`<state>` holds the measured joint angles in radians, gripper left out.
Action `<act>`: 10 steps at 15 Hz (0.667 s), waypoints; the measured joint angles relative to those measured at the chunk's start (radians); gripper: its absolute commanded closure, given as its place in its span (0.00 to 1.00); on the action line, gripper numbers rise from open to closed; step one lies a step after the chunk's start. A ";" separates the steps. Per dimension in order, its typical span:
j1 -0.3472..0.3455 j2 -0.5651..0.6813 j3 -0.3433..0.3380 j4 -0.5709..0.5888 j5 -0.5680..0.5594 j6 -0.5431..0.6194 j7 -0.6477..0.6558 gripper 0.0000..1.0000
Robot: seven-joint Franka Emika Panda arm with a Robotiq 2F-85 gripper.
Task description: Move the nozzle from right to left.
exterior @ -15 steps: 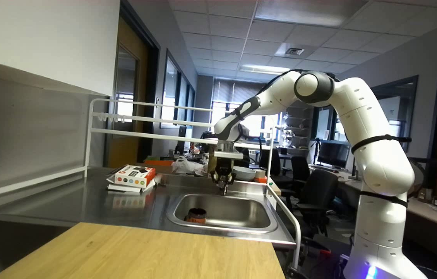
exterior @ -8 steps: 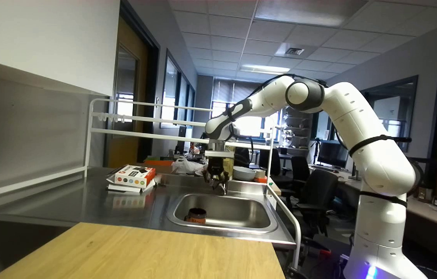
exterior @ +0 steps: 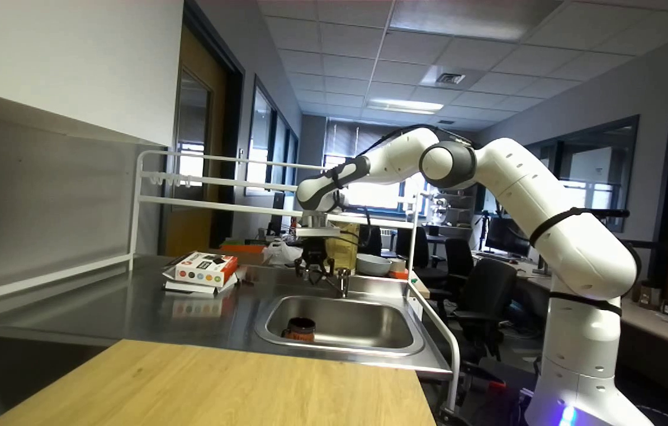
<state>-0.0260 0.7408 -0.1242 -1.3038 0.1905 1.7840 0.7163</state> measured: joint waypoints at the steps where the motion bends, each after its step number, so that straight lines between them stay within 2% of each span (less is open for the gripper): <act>1: -0.001 0.015 0.000 0.027 0.000 -0.019 0.003 0.65; 2: -0.001 0.029 0.000 0.052 0.000 -0.035 0.006 0.65; 3: -0.002 0.040 0.000 0.073 0.000 -0.050 0.008 0.60; 10: -0.004 0.058 0.000 0.148 0.000 -0.101 0.009 0.07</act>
<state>-0.0295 0.7992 -0.1241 -1.1553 0.1908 1.6833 0.7250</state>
